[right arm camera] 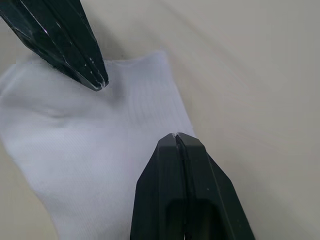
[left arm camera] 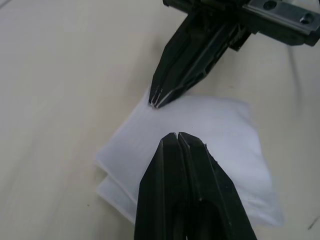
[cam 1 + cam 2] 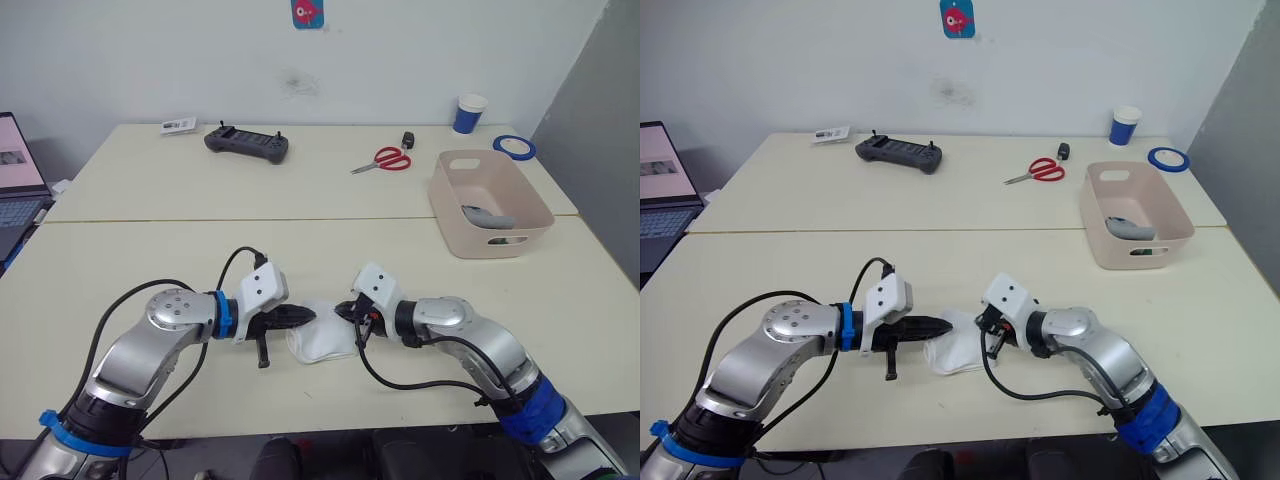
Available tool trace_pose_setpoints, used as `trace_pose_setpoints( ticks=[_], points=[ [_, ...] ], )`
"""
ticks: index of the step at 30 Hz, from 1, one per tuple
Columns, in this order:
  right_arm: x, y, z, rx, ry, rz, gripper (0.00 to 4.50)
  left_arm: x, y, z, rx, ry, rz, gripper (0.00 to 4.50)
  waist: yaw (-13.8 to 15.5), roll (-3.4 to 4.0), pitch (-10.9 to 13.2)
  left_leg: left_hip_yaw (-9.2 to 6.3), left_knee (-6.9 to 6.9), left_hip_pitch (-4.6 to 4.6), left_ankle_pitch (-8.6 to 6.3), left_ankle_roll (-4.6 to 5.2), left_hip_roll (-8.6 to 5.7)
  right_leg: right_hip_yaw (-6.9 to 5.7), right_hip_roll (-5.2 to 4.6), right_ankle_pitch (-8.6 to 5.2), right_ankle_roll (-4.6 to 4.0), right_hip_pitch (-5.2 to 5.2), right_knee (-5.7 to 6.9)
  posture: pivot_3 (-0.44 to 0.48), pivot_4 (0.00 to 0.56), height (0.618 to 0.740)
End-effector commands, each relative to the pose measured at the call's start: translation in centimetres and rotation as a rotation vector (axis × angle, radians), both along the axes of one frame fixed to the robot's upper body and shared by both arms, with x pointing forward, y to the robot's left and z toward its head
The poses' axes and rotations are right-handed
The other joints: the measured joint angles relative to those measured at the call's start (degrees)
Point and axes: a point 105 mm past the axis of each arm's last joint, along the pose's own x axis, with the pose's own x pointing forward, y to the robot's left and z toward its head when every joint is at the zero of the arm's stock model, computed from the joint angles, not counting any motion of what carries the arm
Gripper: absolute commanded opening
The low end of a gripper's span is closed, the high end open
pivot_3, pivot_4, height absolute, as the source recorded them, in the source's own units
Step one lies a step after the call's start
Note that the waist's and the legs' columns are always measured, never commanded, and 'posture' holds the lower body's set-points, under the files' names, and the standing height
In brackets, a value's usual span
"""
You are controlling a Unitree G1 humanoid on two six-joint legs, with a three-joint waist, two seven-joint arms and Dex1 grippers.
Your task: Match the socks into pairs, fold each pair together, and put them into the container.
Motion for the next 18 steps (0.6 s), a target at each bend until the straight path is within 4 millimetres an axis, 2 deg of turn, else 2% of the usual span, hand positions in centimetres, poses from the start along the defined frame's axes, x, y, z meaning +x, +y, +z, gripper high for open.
trace_pose_setpoints(
  ticks=[1,3,6,8,12,15,18],
  points=[
    [0.2,0.0,0.3,-0.016,-0.037,0.002,0.01,-0.1,1.6,-1.6,0.101,-0.009,-0.01,0.0,-0.05,0.0,0.0,0.02,0.0,0.01,0.0,0.0,-0.01,0.02,-0.01,0.0,0.0,0.0,0.0,0.0,0.15,0.74],
    [0.5,-0.6,0.1,-0.034,-0.046,-0.022,0.01,-0.3,2.5,-2.6,0.131,0.008,0.004,0.0,-0.03,0.0,0.0,0.02,0.0,0.02,0.0,0.0,0.0,0.02,-0.01,0.0,0.0,0.0,0.0,0.0,0.15,0.74],
    [0.8,-1.2,0.7,-0.024,-0.073,-0.033,0.01,-0.4,2.6,-2.5,0.114,0.002,0.012,0.0,0.05,0.0,0.0,0.01,0.0,0.02,0.0,0.0,0.0,-0.01,-0.03,-0.01,-0.01,0.02,-0.01,0.0,0.15,0.74],
    [0.5,-1.1,2.2,0.042,-0.102,0.003,0.01,-0.3,2.3,-1.5,0.073,-0.025,0.012,0.0,0.06,0.0,0.0,0.02,0.0,0.02,0.0,0.0,0.0,0.0,-0.03,0.0,-0.01,0.02,-0.01,0.0,0.15,0.74],
    [-2.4,0.1,5.0,0.165,-0.094,0.176,0.01,-0.1,1.6,1.7,-0.048,-0.05,0.013,0.0,0.06,0.0,0.03,-0.01,0.0,-0.02,0.0,0.0,0.01,-0.03,-0.03,0.0,0.0,0.01,0.0,0.0,0.15,0.74],
    [-3.7,0.6,4.6,0.129,-0.074,0.257,0.01,-0.7,0.9,3.5,-0.08,-0.053,-0.048,0.0,0.05,0.0,0.03,-0.07,0.0,-0.03,0.0,0.0,0.03,-0.08,0.0,-0.01,0.0,0.01,0.0,0.0,0.15,0.74],
    [-4.3,1.5,3.6,0.095,-0.047,0.296,0.01,-1.8,0.1,3.2,-0.052,-0.025,-0.125,0.0,-0.07,0.0,0.03,-0.02,0.01,-0.01,0.0,0.0,0.01,-0.04,-0.01,-0.01,0.0,0.03,0.0,0.0,0.15,0.74]
  ],
)
